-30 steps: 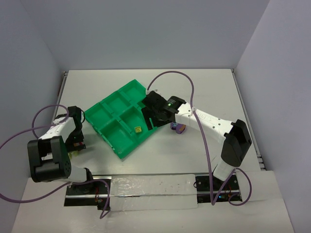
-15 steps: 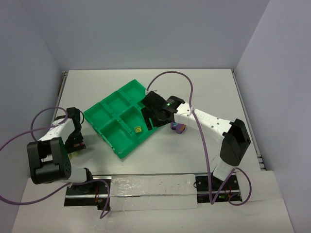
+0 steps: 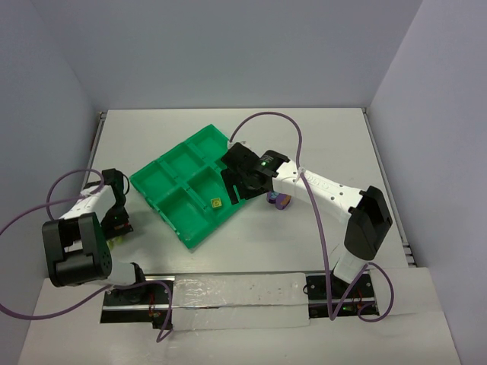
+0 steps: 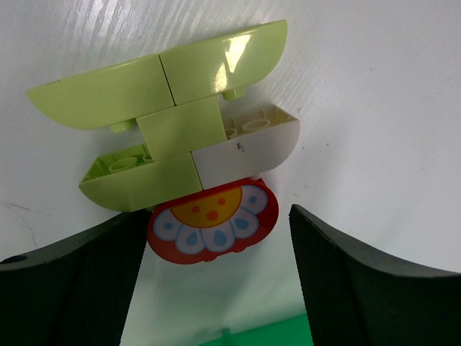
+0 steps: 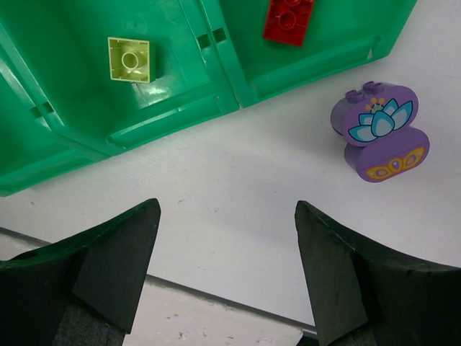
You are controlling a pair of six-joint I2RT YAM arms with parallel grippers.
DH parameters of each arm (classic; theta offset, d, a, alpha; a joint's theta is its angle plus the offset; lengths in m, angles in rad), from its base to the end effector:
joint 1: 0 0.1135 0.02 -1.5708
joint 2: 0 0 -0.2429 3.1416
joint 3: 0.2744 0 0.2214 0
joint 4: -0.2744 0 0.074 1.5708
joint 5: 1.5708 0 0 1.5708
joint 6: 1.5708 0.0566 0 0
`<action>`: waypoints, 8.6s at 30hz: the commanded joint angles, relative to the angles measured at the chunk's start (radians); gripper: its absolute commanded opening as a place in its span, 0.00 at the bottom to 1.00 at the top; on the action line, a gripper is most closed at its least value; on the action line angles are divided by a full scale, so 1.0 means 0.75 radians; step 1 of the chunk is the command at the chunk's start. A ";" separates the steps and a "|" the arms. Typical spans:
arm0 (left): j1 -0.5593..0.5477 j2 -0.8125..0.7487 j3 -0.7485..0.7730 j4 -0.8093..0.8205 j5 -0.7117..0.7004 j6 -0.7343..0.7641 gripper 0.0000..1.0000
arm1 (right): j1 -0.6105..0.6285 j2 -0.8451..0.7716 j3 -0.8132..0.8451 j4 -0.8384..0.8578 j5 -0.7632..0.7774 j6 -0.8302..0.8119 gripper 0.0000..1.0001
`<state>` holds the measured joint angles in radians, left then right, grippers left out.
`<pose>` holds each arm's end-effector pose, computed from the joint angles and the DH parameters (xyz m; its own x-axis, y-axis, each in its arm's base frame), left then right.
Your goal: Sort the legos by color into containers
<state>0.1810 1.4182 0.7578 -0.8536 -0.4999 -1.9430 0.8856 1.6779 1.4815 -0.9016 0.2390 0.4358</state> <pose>0.1871 0.0618 0.1467 0.5292 -0.7343 -0.4251 -0.8477 -0.4796 -0.2269 0.2163 0.2435 0.2574 -0.7995 -0.3301 -0.5018 -0.3823 0.9240 0.0012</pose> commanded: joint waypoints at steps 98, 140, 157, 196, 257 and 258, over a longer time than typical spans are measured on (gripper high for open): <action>-0.978 -0.247 0.666 0.396 1.020 2.194 0.00 | -0.412 -0.081 -0.127 0.938 -1.009 0.516 0.81; -0.984 -0.296 0.595 0.424 1.002 2.218 0.00 | -0.434 -0.067 -0.254 1.276 -1.046 0.745 0.56; -0.984 -0.333 0.530 0.447 0.963 2.223 0.00 | -0.453 -0.105 -0.284 1.337 -1.073 0.793 0.47; -0.949 -0.508 0.476 0.283 0.552 2.097 0.00 | -0.495 -0.257 -0.298 0.897 -0.687 0.392 0.00; -1.043 -0.387 0.288 0.735 1.246 2.411 0.00 | -0.563 -0.093 -0.060 0.917 -1.301 0.430 0.84; -1.051 -0.392 0.288 0.735 1.240 2.410 0.00 | -0.560 -0.074 -0.062 0.925 -1.316 0.439 0.84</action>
<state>-0.5905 1.1313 0.9550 -0.3378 0.4342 -0.1614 0.4495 1.5855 1.3835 -0.2776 -0.6971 0.7428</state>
